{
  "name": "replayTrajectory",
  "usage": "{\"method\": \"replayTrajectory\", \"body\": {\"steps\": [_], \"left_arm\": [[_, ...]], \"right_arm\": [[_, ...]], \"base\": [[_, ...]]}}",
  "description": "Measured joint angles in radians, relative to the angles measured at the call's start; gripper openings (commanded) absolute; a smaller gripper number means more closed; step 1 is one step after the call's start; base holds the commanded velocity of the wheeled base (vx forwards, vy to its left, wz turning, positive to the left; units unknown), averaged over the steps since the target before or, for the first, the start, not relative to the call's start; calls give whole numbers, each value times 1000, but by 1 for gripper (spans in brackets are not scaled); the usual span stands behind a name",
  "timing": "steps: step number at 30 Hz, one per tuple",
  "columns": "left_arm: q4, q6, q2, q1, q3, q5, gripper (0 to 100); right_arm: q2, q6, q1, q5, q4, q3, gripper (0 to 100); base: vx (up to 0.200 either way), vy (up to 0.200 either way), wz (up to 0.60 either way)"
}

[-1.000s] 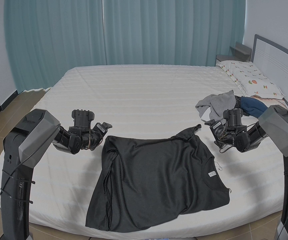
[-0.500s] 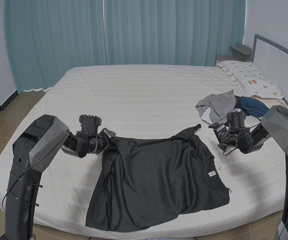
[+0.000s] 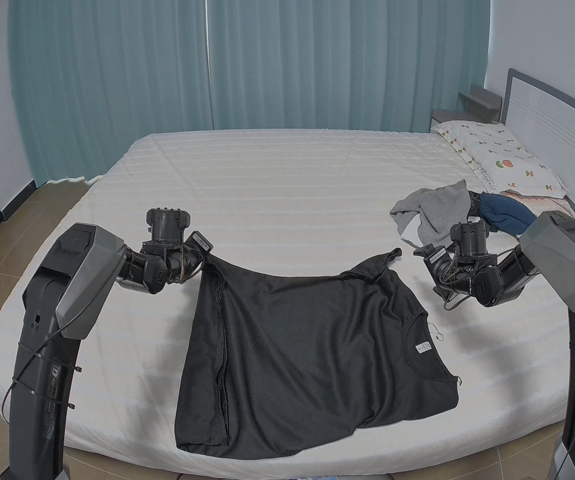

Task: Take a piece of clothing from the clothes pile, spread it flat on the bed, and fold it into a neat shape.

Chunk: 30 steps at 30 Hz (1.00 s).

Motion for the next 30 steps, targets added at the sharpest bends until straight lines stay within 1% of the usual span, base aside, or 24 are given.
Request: {"method": "replayTrajectory", "body": {"steps": [4,8,17,21,26,30], "left_arm": [[29,24,1,29,-56,9,0],[36,31,2,50,-81,29,0],[39,33,3,49,-83,37,0],[39,33,4,43,-79,38,0],[39,32,4,34,-74,38,0],[39,32,4,34,-67,39,0]], "right_arm": [[9,-85,8,16,5,-25,100],[35,-175,19,41,7,-58,100],[111,-364,60,78,-1,-105,100],[135,-406,74,80,4,-148,100],[169,-414,81,69,19,-224,100],[193,-417,63,65,46,-272,100]], "base": [[0,0,0],[0,0,0],[0,0,0],[0,0,0],[0,0,0],[0,0,0]]}}
